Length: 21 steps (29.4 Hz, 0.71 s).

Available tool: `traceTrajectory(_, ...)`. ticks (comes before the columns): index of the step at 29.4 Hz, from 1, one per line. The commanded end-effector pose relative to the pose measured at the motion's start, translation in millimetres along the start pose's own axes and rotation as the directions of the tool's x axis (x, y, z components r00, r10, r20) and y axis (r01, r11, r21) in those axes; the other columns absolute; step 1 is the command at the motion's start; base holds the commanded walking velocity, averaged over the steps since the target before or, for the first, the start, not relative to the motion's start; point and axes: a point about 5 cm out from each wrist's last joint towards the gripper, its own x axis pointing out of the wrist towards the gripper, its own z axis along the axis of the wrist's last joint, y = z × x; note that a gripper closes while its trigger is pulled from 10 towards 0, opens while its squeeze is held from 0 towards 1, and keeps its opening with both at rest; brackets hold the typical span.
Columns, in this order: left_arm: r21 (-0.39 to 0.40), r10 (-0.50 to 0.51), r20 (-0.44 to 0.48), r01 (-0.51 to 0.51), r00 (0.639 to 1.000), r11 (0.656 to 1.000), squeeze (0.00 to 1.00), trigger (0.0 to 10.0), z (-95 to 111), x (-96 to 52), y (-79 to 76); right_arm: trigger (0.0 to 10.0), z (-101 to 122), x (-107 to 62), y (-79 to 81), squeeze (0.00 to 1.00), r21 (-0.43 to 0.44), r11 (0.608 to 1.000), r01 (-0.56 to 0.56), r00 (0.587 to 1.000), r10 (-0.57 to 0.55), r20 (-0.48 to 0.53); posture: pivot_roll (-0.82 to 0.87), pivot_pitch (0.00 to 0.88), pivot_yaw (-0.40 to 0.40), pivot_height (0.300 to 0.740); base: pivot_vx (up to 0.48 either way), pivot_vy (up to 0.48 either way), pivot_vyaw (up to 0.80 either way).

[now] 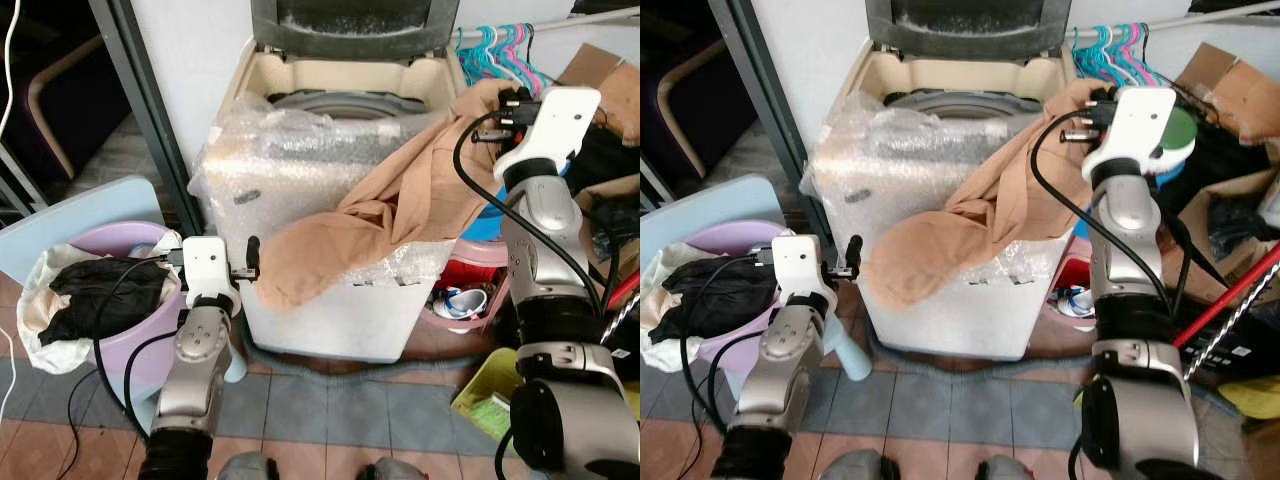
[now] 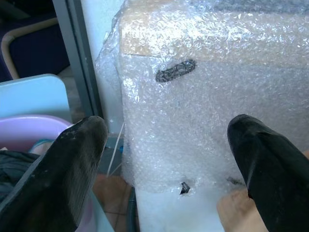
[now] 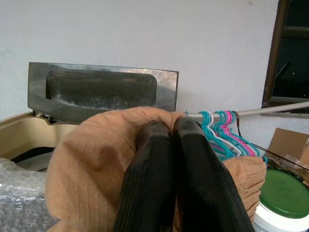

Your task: Clothes washing

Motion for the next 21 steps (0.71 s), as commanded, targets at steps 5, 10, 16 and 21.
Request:
traceTrajectory(5, 0.002, 0.029, 0.024, -0.029, 0.999, 1.0, 0.0, 10.0, 7, -4.2, 7.9, 10.0, 33, 11.6, 18.1, 0.0, -0.015, 0.993, -0.12, 0.983, 0.121, 0.137, 0.03, 0.007, 0.0, 0.74, 0.394, 0.0, 0.0)
traceTrajectory(10, -0.003, 0.072, 0.017, -0.072, 0.997, 0.997, 0.0, 10.0, 5, -12.8, 17.3, 10.0, 47, 14.7, 29.2, 0.0, -0.045, 0.972, -0.232, 0.957, 0.236, 0.17, 0.03, 0.022, -0.009, 0.74, 0.472, 0.0, 0.0)
traceTrajectory(16, -0.013, 0.073, -0.011, -0.074, 0.997, 0.997, 0.0, 10.0, -1, -15.0, 15.4, 10.0, 56, 17.4, 41.7, 0.0, -0.058, 0.934, -0.353, 0.916, 0.357, 0.185, 0.03, 0.01, -0.008, 0.74, 0.446, 0.05, 0.0)
traceTrajectory(21, -0.012, 0.069, -0.035, -0.069, 0.997, 0.998, 0.0, 10.0, -3, -14.1, 14.3, 10.0, 70, 21.6, 57.1, 0.0, -0.084, 0.864, -0.496, 0.84, 0.502, 0.203, 0.03, 0.002, -0.007, 0.74, 0.324, 0.352, 0.0)
